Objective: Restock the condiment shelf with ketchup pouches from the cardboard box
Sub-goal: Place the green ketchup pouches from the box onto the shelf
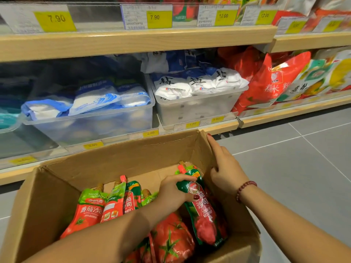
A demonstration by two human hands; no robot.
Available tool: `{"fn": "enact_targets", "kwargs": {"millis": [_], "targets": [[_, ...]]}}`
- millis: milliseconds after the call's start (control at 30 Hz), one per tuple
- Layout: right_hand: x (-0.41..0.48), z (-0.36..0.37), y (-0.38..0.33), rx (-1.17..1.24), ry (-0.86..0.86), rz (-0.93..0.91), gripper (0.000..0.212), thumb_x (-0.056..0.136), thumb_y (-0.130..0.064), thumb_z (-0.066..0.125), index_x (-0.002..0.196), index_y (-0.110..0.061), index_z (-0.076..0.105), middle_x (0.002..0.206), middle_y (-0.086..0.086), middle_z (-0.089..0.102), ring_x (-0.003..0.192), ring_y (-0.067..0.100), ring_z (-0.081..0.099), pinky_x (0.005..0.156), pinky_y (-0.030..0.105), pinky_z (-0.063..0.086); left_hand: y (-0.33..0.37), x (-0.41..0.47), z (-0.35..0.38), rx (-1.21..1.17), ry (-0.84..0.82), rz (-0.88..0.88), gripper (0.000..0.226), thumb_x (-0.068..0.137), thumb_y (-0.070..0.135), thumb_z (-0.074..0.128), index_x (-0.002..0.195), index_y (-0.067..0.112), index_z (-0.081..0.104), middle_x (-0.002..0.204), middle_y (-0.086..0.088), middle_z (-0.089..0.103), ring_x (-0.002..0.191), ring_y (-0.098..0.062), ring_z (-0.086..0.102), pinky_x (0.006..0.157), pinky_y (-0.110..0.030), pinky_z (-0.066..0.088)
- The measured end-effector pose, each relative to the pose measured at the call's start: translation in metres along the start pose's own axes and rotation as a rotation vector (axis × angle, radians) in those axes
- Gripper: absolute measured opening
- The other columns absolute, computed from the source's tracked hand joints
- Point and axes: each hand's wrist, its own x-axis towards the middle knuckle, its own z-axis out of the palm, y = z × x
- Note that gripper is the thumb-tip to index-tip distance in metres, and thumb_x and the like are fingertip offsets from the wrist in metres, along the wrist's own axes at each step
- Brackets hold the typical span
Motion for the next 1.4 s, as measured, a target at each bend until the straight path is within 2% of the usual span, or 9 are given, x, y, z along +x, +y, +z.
{"fn": "enact_targets", "kwargs": {"millis": [100, 300, 433, 500, 700, 1067, 1167, 1267, 1400], "targets": [[-0.001, 0.000, 0.001, -0.010, 0.005, 0.001, 0.097, 0.080, -0.003, 0.057, 0.143, -0.047, -0.004, 0.124, 0.004, 0.046, 0.108, 0.019, 0.050, 0.079, 0.026, 0.049, 0.014, -0.002, -0.008, -0.116, -0.014, -0.014, 0.051, 0.056, -0.010, 0.080, 0.089, 0.029, 0.075, 0.097, 0.004, 0.071, 0.086, -0.011, 0.066, 0.073, -0.020, 0.055], [0.000, -0.010, -0.003, 0.044, -0.089, -0.012, 0.088, 0.083, -0.007, 0.056, 0.146, -0.041, 0.004, 0.126, 0.005, 0.048, 0.113, 0.021, 0.050, 0.085, 0.029, 0.049, 0.059, -0.004, -0.042, -0.206, -0.027, 0.121, 0.047, 0.061, -0.014, 0.078, 0.086, 0.026, 0.074, 0.099, -0.004, 0.071, 0.091, -0.019, 0.067, 0.077, -0.035, 0.058], [0.004, -0.039, -0.020, 0.201, -0.039, -0.073, 0.051, 0.086, -0.005, 0.055, 0.131, -0.029, 0.046, 0.113, -0.011, 0.057, 0.112, 0.013, 0.054, 0.089, 0.018, 0.044, 0.101, -0.002, -0.076, -0.188, 0.045, 0.221, 0.045, 0.063, -0.014, 0.076, 0.089, 0.024, 0.072, 0.097, -0.003, 0.070, 0.087, -0.015, 0.066, 0.075, -0.030, 0.058], [0.007, -0.058, -0.037, 0.359, -0.053, -0.144, 0.044, 0.086, -0.010, 0.061, 0.118, -0.038, 0.050, 0.109, -0.019, 0.056, 0.109, 0.006, 0.055, 0.083, 0.006, 0.044, 0.127, -0.004, -0.095, -0.182, 0.078, 0.272, 0.044, 0.065, -0.012, 0.076, 0.086, 0.026, 0.072, 0.096, 0.000, 0.070, 0.085, -0.012, 0.066, 0.071, -0.026, 0.058], [0.018, -0.094, -0.113, 0.480, -0.197, -0.465, 0.091, 0.075, -0.023, 0.076, 0.136, -0.059, 0.019, 0.133, -0.037, 0.035, 0.118, -0.013, 0.043, 0.082, 0.007, 0.044, 0.214, -0.019, -0.147, -0.150, 0.173, 0.477, 0.042, 0.063, -0.011, 0.077, 0.075, 0.030, 0.075, 0.092, -0.001, 0.073, 0.085, -0.017, 0.069, 0.065, -0.028, 0.057], [0.067, -0.134, -0.194, 0.626, 0.070, -0.652, 0.093, 0.067, -0.012, 0.079, 0.134, -0.054, 0.029, 0.134, -0.022, 0.046, 0.116, 0.001, 0.053, 0.090, 0.027, 0.052, 0.312, -0.030, -0.204, -0.030, 0.303, 0.667, 0.028, 0.068, -0.011, 0.074, 0.066, 0.016, 0.067, 0.080, -0.005, 0.069, 0.080, -0.018, 0.067, 0.072, -0.035, 0.058], [0.083, -0.139, -0.201, 0.657, 0.099, -0.675, 0.093, 0.068, -0.006, 0.078, 0.135, -0.050, 0.031, 0.134, -0.015, 0.048, 0.115, 0.002, 0.054, 0.085, 0.021, 0.052, 0.314, -0.027, -0.222, -0.097, 0.274, 0.670, 0.021, 0.075, -0.006, 0.070, 0.070, 0.014, 0.064, 0.085, -0.013, 0.066, 0.083, -0.022, 0.062, 0.080, -0.039, 0.054], [0.102, -0.151, -0.213, 0.704, 0.184, -0.670, 0.094, 0.068, -0.003, 0.079, 0.136, -0.047, 0.031, 0.134, -0.016, 0.045, 0.113, -0.002, 0.053, 0.078, 0.013, 0.050, 0.305, -0.015, -0.246, -0.193, 0.419, 0.683, 0.015, 0.078, 0.002, 0.071, 0.082, 0.015, 0.065, 0.092, -0.007, 0.069, 0.089, -0.016, 0.064, 0.080, -0.025, 0.054], [0.131, -0.172, -0.236, 0.694, 0.286, -0.689, 0.097, 0.066, 0.002, 0.078, 0.135, -0.046, 0.031, 0.133, -0.009, 0.046, 0.113, 0.004, 0.055, 0.078, 0.019, 0.053, 0.275, 0.015, -0.272, 0.407, 0.636, 0.410, 0.019, 0.082, 0.027, 0.071, 0.099, 0.022, 0.066, 0.102, 0.002, 0.067, 0.101, -0.015, 0.060, 0.091, -0.031, 0.047]]}}
